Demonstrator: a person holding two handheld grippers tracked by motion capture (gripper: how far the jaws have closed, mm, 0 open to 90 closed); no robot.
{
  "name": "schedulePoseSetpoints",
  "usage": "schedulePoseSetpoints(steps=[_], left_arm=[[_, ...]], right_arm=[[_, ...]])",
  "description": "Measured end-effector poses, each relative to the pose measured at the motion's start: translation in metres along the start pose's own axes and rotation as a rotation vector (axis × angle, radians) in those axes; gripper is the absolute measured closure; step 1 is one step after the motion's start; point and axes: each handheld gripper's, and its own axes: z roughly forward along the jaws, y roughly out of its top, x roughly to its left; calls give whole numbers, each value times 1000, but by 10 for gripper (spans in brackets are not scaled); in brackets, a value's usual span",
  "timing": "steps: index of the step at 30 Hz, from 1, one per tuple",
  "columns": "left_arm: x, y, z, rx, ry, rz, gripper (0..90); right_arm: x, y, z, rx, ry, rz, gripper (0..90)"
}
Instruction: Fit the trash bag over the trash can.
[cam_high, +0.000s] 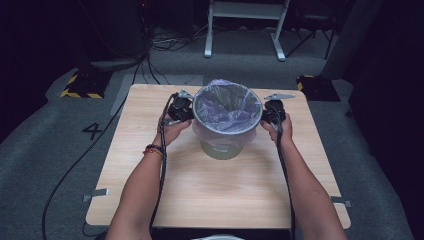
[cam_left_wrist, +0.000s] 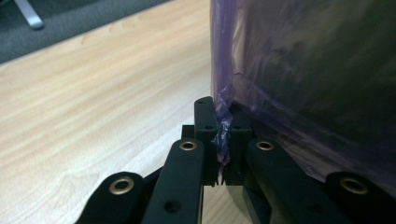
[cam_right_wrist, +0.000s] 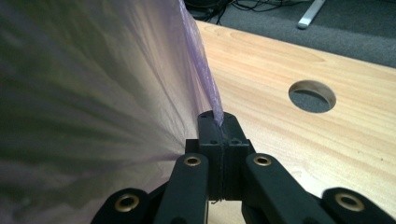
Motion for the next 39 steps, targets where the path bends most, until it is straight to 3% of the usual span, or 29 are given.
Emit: schedulePoseSetpoints(steps=[3, 6, 13, 16, 19, 25, 31, 36, 39], left_arm=[[2, -6, 2, 17, -17, -16, 856], [2, -12, 2, 31, -20, 6, 848], [-1, -25, -3, 35, -9, 32, 809], [-3, -31, -11, 11, -10, 51, 768], [-6, -37, -22, -31, -12, 49, 655], [-12, -47, -47, -82, 2, 74, 453], [-18, -52, -68, -117, -3, 88, 346], [-30, -53, -81, -158, -52, 128, 303], [-42, -53, -84, -162, -92, 163, 266]], right_arm=[[-2, -4, 1, 24, 4, -5, 898], [-6, -10, 0, 30, -13, -11, 896], [-9, -23, -3, 32, 4, -26, 835], [-12, -30, -8, 9, -2, -35, 770], [-15, -34, -17, -16, -31, -45, 628], [-23, -37, -49, -110, -63, -76, 454], [-25, -35, -73, -142, -103, -126, 397], [-25, -33, -88, -165, -123, -152, 369], [-25, -30, -90, -150, -130, -179, 337]])
